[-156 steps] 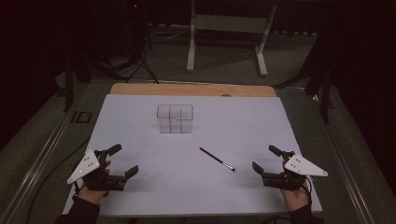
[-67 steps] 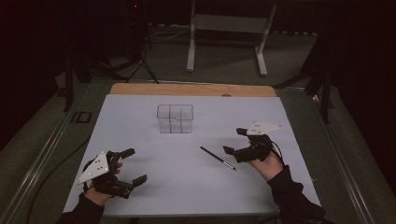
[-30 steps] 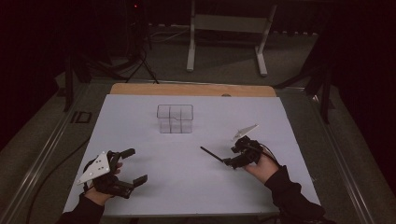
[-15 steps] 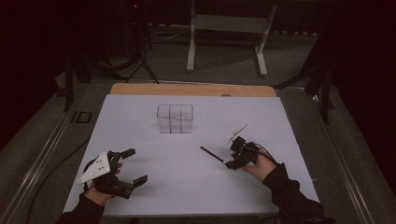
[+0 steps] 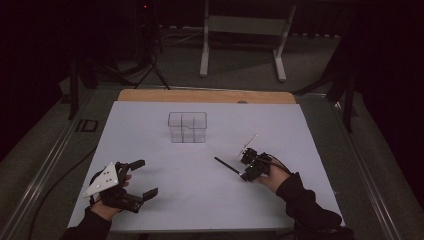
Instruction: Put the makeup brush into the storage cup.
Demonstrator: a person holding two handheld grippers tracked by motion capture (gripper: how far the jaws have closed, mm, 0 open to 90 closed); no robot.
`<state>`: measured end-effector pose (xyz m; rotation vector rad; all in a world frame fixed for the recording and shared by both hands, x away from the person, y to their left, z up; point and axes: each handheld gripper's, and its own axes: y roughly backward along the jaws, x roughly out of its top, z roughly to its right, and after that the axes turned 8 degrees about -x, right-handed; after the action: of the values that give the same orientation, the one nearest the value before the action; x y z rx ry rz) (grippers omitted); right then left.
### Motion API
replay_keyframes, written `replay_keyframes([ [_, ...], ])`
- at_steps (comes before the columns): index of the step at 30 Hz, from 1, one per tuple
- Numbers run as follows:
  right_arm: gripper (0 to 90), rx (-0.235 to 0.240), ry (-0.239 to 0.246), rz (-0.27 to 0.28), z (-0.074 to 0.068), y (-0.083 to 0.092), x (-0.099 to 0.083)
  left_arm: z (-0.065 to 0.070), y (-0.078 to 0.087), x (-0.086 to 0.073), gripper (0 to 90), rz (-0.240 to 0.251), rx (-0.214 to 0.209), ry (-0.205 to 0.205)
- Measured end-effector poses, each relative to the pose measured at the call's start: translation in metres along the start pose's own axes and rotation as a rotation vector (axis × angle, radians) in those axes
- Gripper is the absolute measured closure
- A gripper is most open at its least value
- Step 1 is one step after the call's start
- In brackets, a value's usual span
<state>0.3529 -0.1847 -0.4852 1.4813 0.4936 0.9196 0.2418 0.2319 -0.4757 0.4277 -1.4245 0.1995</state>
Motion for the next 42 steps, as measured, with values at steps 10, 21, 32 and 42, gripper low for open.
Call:
replay_keyframes([
  [10, 71.4, -0.020, 0.019, -0.024, -0.002, -0.004, 0.006, 0.000, 0.000, 0.000, 1.3, 0.002, 0.002, 0.002],
  [21, 83.0, -0.049, 0.056, -0.053, -0.009, -0.004, 0.009, 0.000, 0.000, 0.000, 1.3, -0.001, 0.001, 0.002],
  [32, 84.0, -0.009, -0.016, 0.011, 0.011, 0.014, 0.009, -0.001, 0.000, 0.000, 1.3, -0.002, 0.004, 0.008],
  [42, 83.9, 0.028, 0.075, -0.016, 0.009, 0.022, 0.007, -0.001, -0.002, 0.001, 1.3, -0.011, -0.007, 0.036],
])
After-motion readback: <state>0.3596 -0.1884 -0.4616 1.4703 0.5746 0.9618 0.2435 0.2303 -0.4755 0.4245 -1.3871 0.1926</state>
